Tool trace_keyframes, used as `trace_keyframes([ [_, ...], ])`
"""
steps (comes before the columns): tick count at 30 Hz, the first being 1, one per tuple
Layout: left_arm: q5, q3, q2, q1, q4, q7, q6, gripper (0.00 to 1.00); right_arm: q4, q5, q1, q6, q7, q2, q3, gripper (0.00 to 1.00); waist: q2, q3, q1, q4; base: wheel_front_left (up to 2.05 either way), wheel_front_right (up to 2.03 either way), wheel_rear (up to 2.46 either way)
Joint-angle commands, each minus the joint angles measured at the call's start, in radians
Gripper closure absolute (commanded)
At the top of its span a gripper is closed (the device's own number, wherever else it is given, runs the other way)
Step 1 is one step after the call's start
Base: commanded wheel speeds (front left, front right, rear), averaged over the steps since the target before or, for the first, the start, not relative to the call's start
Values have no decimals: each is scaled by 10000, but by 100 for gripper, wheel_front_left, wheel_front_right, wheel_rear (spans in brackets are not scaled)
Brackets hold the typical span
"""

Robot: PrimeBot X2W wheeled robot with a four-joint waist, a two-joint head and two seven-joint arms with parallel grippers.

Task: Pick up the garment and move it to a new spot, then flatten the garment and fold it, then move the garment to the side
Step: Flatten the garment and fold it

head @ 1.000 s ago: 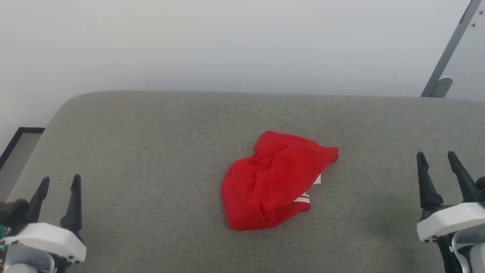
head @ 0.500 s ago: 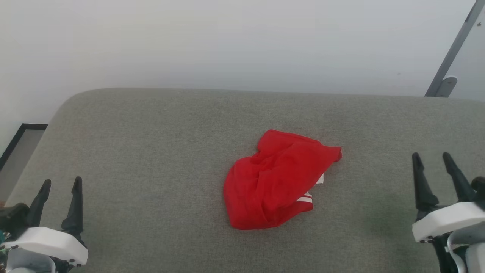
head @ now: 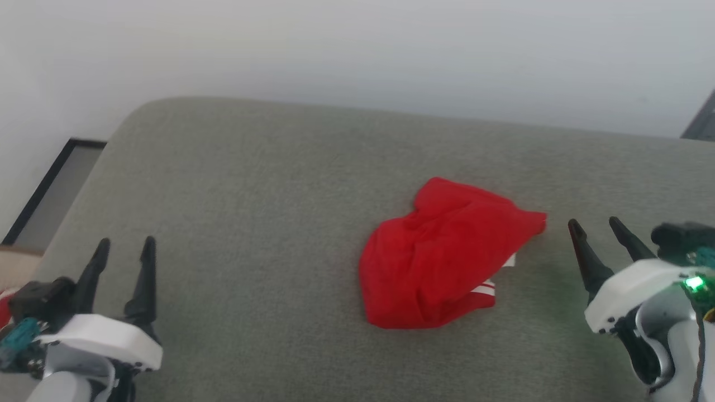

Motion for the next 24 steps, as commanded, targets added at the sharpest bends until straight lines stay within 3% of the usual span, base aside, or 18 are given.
trace_keyframes([
  [1,146,-50,-85,-158,-16,4,-11,0,102,34,-171,-3,150,-66,91,0,1,290,0,283,0,0,0],
  [16,301,-653,-857,-1267,498,-85,-313,0,2191,206,-2000,-3,2574,-514,804,0,1,1435,0,1268,0,0,0],
  [18,306,-676,-928,-1348,593,-91,-356,0,2412,80,-2141,-3,2806,-547,864,52,1,1464,0,1312,0,0,0],
  [19,299,-683,-963,-1392,625,-97,-386,0,2477,41,-2229,-3,2829,-538,877,100,1,1476,0,1332,0,0,0],
  [24,225,-638,-1069,-1438,830,-120,-509,0,2503,-240,-2472,-5,2892,-551,889,100,1,1479,0,1382,0,0,0],
])
